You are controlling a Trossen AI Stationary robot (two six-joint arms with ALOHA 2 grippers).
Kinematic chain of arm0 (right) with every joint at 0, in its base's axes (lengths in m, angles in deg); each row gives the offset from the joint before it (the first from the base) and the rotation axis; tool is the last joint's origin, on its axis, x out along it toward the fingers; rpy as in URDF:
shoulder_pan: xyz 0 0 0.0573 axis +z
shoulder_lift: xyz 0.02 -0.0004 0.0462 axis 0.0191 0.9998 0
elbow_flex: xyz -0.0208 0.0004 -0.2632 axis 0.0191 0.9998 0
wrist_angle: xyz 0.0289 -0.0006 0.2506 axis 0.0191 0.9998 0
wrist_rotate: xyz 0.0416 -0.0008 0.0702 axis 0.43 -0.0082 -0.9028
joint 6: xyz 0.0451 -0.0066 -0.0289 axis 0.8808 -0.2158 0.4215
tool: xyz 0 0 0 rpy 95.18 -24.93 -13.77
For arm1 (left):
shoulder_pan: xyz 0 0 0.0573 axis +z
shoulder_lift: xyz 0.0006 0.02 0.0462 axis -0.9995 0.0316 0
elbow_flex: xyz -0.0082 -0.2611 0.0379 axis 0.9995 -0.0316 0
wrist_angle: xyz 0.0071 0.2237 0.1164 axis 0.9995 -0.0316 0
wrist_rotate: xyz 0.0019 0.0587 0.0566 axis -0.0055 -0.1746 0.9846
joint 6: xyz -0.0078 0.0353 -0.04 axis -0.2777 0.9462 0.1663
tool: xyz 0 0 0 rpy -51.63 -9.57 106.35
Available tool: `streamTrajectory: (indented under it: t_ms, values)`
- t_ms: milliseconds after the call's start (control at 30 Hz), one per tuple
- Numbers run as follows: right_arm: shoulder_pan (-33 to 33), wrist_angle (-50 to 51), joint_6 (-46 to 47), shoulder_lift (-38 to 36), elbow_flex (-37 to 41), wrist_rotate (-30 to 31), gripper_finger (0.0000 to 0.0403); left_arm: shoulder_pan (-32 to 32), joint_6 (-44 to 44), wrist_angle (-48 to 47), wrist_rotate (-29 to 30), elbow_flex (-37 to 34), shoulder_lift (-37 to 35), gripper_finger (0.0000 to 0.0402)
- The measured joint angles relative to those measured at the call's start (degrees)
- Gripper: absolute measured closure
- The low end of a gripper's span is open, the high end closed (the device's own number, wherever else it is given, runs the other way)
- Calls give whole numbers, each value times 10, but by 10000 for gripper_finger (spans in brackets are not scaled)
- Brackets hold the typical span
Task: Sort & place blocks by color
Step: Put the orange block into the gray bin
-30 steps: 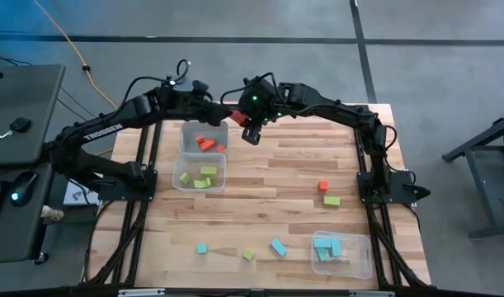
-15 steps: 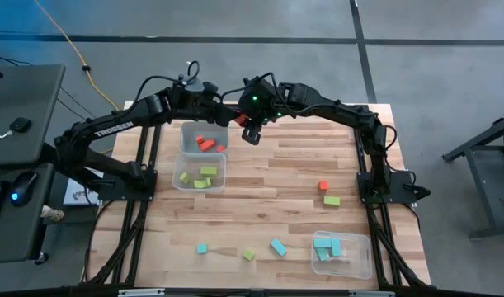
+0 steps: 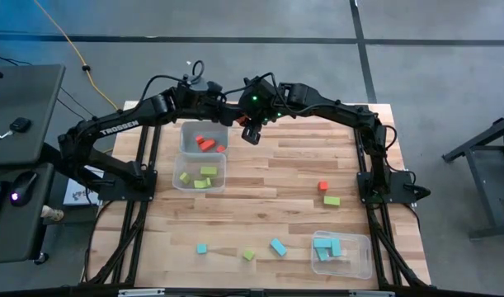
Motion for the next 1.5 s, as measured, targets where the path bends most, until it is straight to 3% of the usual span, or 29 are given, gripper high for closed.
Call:
streamTrajectory:
  t_ms: [133,467,600,833,1133,1500]
  values:
    - [0,0,0,0,0,0,295,0,2,2,0,0,0,212]
    - [0,0,3,0,0,5,295,0,16,4,0,0,0,325]
    - [0,0,11,0,0,22,295,-1,26,8,2,0,0,353]
    - [0,0,11,0,0,26,295,-3,39,8,2,0,-1,360]
    - [2,-7,-31,0,0,91,289,-3,62,11,4,0,-1,362]
    - [10,-21,-61,1,1,127,293,3,51,4,-1,1,-2,358]
